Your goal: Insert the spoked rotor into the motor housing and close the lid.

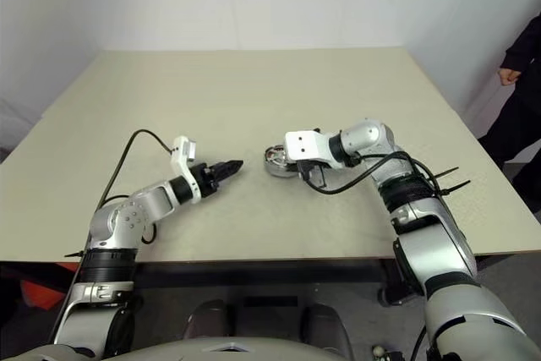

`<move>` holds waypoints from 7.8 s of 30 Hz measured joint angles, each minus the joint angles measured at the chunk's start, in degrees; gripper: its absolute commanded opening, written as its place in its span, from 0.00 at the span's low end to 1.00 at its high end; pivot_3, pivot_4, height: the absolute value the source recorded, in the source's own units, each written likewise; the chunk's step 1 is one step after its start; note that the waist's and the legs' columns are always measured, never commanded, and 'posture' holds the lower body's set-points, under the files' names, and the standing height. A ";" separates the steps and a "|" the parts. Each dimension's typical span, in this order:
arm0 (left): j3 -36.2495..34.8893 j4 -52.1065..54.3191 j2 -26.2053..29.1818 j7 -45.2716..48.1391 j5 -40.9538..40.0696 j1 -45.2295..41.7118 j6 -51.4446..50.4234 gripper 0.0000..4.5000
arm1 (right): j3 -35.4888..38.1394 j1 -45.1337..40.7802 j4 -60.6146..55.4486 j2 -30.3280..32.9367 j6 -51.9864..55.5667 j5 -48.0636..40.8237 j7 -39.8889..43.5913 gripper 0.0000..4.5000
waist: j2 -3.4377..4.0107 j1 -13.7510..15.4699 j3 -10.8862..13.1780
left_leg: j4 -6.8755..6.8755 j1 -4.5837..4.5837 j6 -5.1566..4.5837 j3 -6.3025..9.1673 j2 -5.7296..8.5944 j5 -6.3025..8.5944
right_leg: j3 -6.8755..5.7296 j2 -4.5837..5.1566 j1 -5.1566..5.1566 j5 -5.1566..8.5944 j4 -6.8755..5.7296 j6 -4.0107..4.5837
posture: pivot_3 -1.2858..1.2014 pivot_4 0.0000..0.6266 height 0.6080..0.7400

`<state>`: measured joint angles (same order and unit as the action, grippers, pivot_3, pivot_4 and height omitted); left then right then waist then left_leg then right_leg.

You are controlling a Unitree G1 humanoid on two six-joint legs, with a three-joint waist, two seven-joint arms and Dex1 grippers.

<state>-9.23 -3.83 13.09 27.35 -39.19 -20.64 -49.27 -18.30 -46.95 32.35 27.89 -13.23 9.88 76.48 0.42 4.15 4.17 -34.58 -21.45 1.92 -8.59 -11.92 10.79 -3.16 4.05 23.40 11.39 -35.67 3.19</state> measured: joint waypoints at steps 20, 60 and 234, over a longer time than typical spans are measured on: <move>-0.32 0.00 0.42 0.09 0.00 0.00 0.00 0.54 | -2.85 7.86 -11.15 -0.47 7.45 -2.55 -1.32 0.45 | -0.01 0.26 0.00 | 0.01 0.23 0.02 0.01 0.02 0.00 | 0.01 0.02 -0.24 0.02 0.03 -0.04 | 0.52 0.00 1.00; -0.27 -1.14 0.03 0.14 0.57 -0.83 1.43 0.54 | -10.60 -7.56 9.28 3.37 -17.11 8.16 -0.90 1.00 | -0.03 -0.02 0.01 | 0.02 0.20 0.00 0.00 0.02 0.01 | 0.00 0.02 -0.23 0.03 0.05 -0.06 | 0.52 0.00 1.00; 10.92 0.08 7.97 17.44 10.08 0.25 13.69 0.54 | 47.37 26.03 -36.19 -15.45 98.76 -46.14 -48.20 0.98 | 0.03 1.78 -0.12 | 1.40 0.94 1.13 0.00 0.12 -0.67 | 0.02 0.16 -0.49 0.38 0.42 -0.67 | 0.52 0.00 1.00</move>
<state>1.69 -3.75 21.06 44.79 -29.10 -20.39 -35.58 29.07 -20.92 -3.84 12.45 85.54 -36.26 28.27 0.45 5.93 4.05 -33.18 -20.51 3.06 -8.59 -11.80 10.12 -3.14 4.21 22.92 11.77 -35.25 2.52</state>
